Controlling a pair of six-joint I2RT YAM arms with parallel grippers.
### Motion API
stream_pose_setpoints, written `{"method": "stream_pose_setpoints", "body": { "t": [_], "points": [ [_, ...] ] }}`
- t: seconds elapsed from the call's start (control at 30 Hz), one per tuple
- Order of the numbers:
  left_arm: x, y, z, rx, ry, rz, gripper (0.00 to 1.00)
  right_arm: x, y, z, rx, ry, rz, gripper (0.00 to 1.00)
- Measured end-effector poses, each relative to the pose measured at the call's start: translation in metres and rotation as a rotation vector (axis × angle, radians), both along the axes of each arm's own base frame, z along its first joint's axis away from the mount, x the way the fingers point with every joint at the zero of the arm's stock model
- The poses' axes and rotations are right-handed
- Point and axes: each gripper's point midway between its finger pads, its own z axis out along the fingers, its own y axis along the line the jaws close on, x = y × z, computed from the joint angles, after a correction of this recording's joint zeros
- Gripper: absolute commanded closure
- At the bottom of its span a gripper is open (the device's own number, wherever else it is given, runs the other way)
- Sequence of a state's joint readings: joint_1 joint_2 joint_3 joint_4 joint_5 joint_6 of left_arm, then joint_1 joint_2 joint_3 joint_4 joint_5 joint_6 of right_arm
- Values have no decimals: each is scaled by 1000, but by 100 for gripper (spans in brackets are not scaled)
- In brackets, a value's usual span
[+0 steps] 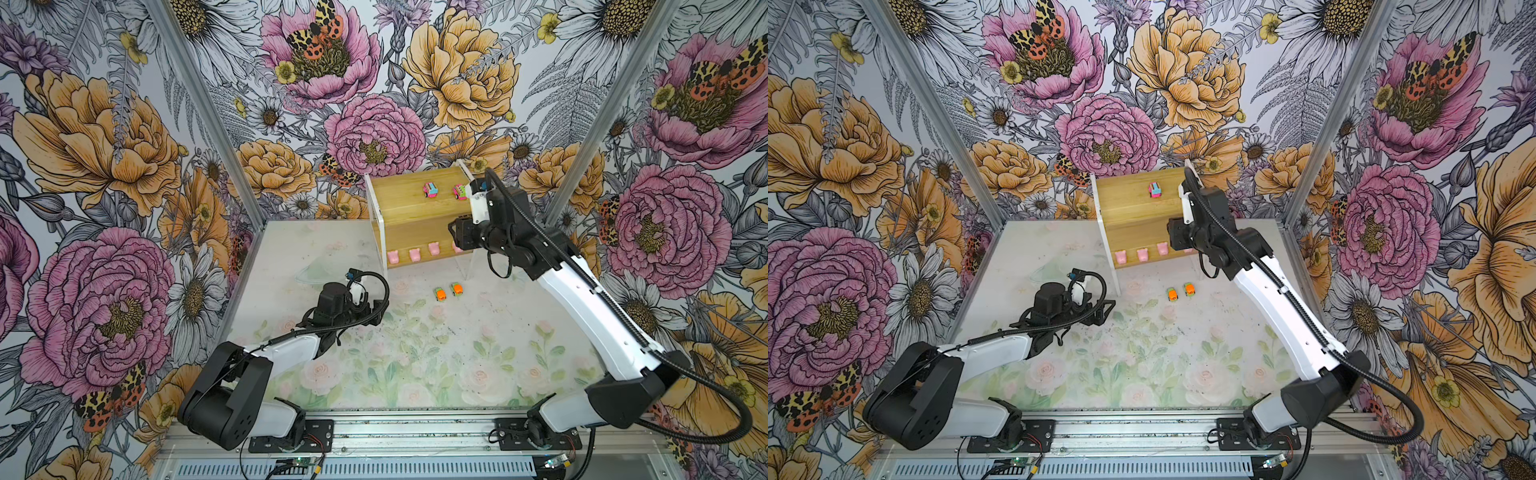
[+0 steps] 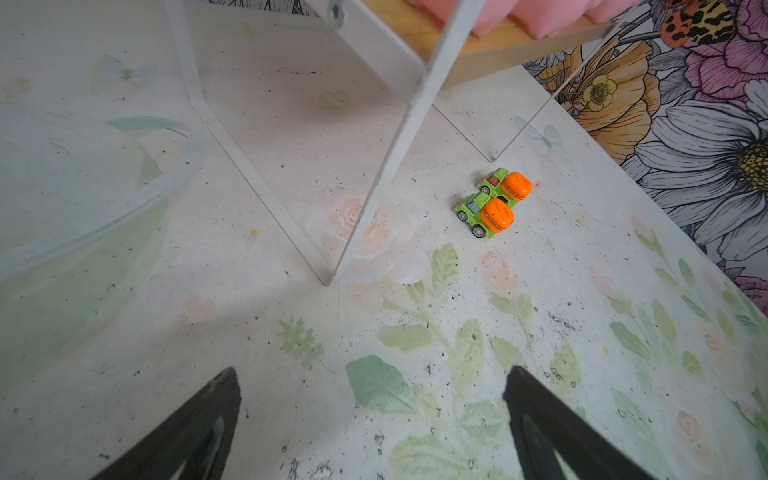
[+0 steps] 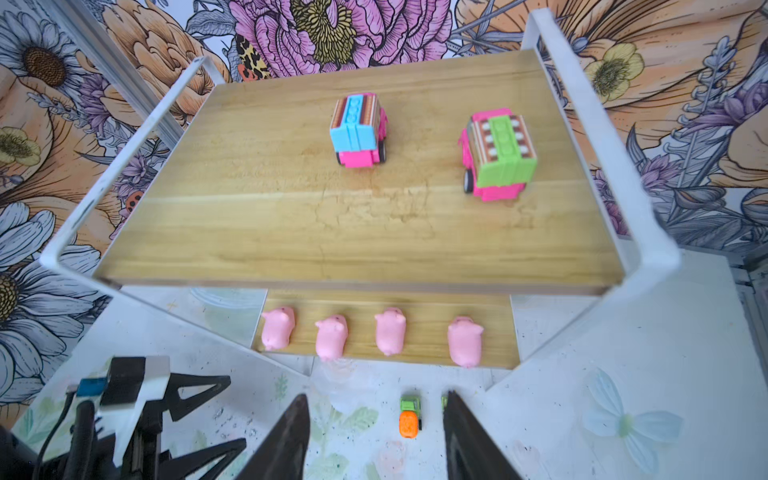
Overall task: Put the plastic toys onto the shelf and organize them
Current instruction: 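Open the right gripper and withdraw it toward the green-and-orange cars, then lower the right gripper and close it on the nearer green-and-orange car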
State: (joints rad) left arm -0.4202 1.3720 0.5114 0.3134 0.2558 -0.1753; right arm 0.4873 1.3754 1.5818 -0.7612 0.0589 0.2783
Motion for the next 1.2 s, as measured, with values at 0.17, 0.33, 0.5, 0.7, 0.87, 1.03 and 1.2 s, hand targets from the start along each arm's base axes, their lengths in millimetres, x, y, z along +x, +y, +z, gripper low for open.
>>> {"method": "stream_pose_setpoints", "body": {
  "t": [0.17,0.33,0.5,0.7,0.87,1.03,1.2],
  "points": [
    [-1,1,-2,1,3,0,1,-41,-25,-80,10,36,-21,39],
    [-3,1,-4,3,8,-1,1,-55,-36,-195,-21,167,-52,38],
    [-6,-3,-6,3,11,-11,1,-56,-46,-249,1,198,-102,39],
    [-9,-7,-6,4,14,-19,1,-27,-53,-260,82,150,-172,39],
    [-9,-7,-7,9,12,-14,1,-6,-53,-276,114,132,-188,41],
    [-9,-7,-7,13,7,-7,1,5,-48,-300,121,140,-178,41],
    [-9,-9,-8,13,1,-11,1,13,-45,-309,126,123,-176,41]
  ]
}}
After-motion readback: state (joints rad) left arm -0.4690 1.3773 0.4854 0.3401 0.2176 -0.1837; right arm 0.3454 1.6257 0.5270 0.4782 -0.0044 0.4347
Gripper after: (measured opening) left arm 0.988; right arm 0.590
